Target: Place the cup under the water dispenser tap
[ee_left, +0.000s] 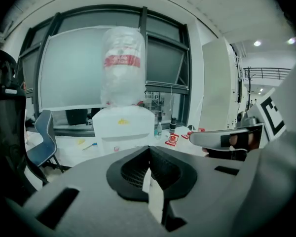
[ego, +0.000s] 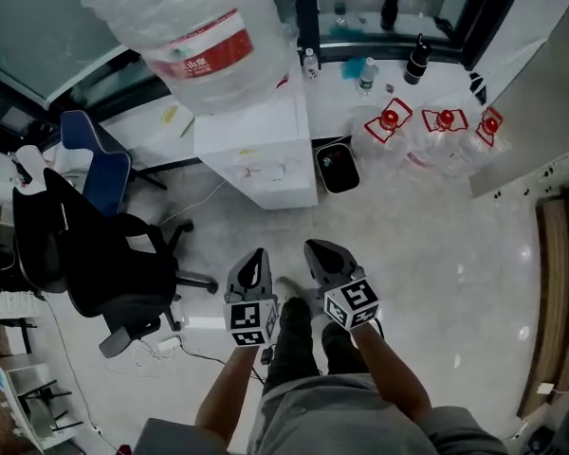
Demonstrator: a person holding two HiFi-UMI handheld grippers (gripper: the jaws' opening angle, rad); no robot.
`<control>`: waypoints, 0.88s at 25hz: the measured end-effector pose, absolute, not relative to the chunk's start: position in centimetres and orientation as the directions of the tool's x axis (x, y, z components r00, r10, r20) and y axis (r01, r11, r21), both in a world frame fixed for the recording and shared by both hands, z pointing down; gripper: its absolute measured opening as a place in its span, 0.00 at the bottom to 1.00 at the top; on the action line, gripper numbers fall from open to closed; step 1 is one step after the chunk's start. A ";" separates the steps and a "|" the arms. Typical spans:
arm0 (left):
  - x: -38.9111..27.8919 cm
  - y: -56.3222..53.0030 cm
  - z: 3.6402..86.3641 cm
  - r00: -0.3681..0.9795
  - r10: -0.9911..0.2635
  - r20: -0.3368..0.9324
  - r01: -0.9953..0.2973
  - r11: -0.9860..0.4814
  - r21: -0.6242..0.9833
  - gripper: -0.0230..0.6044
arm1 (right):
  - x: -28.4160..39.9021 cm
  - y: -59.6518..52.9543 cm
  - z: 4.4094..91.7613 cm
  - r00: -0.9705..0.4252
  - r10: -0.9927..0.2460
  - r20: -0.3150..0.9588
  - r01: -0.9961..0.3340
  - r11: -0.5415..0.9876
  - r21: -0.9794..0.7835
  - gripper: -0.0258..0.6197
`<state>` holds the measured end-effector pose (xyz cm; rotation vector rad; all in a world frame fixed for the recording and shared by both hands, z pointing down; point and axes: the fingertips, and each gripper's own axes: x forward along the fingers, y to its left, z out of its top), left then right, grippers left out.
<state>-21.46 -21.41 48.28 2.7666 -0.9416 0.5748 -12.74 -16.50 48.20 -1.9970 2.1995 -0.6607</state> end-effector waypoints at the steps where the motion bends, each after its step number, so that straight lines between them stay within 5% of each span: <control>1: -21.5 -20.7 47.1 0.734 -0.553 0.395 -0.611 -0.791 0.030 0.05 | -12.9 -16.1 47.0 -0.146 -0.968 0.205 -0.929 0.063 -0.365 0.06; 22: -22.0 -11.1 28.5 0.859 -0.504 0.086 -0.506 -0.862 0.001 0.05 | -15.6 -8.9 28.4 -0.216 -0.976 -0.004 -0.965 0.215 -0.152 0.06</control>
